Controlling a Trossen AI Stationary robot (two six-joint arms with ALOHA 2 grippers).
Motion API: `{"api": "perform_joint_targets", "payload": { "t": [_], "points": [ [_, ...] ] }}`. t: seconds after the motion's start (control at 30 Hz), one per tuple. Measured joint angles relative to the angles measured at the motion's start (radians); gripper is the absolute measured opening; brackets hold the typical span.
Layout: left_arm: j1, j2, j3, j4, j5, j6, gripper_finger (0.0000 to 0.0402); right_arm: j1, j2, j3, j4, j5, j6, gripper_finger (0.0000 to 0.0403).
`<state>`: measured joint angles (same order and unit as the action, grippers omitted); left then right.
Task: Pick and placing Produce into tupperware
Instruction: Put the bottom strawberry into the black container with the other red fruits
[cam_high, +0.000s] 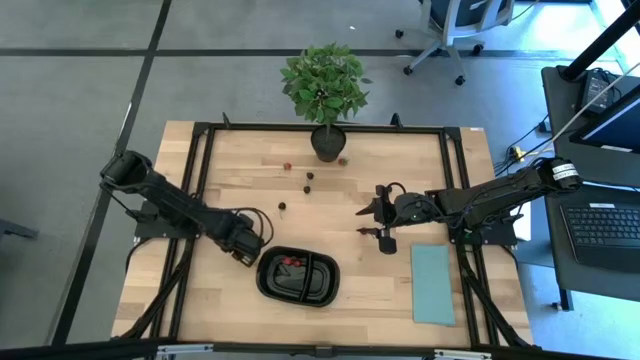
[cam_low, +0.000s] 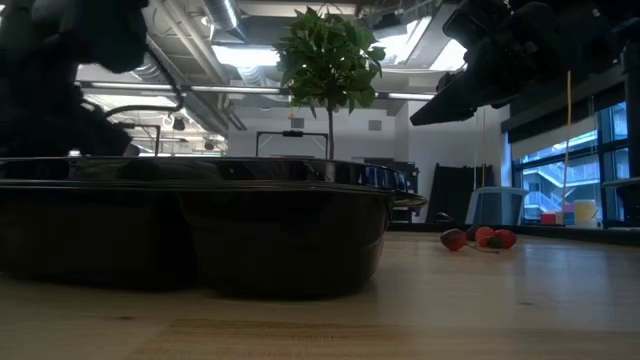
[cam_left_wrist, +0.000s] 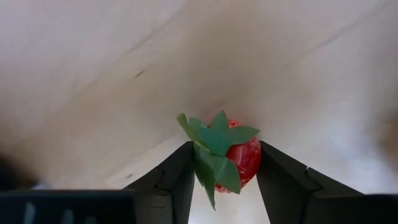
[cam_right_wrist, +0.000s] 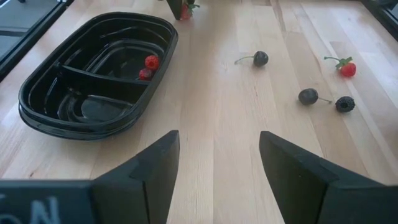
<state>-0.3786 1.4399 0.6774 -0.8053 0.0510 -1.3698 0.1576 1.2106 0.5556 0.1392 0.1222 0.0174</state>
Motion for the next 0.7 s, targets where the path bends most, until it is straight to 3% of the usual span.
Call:
{"api": "perform_joint_targets", "payload": {
  "t": [0.23, 0.53, 0.7],
  "points": [
    [0.046, 0.0, 0.113, -0.015, -0.021, 0.165, 0.0147, 0.0, 0.0, 0.0, 0.022, 0.0, 0.001, 0.0223],
    [0.087, -0.002, 0.293, -0.205, -0.072, 0.334, 0.0143, 0.0, 0.0, 0.0, 0.022, 0.0, 0.005, 0.0223],
    [0.098, -0.002, 0.343, -0.141, -0.109, 0.453, 0.0146, 0.0, 0.0, 0.0, 0.025, 0.0, 0.006, 0.0223]
  ]
}}
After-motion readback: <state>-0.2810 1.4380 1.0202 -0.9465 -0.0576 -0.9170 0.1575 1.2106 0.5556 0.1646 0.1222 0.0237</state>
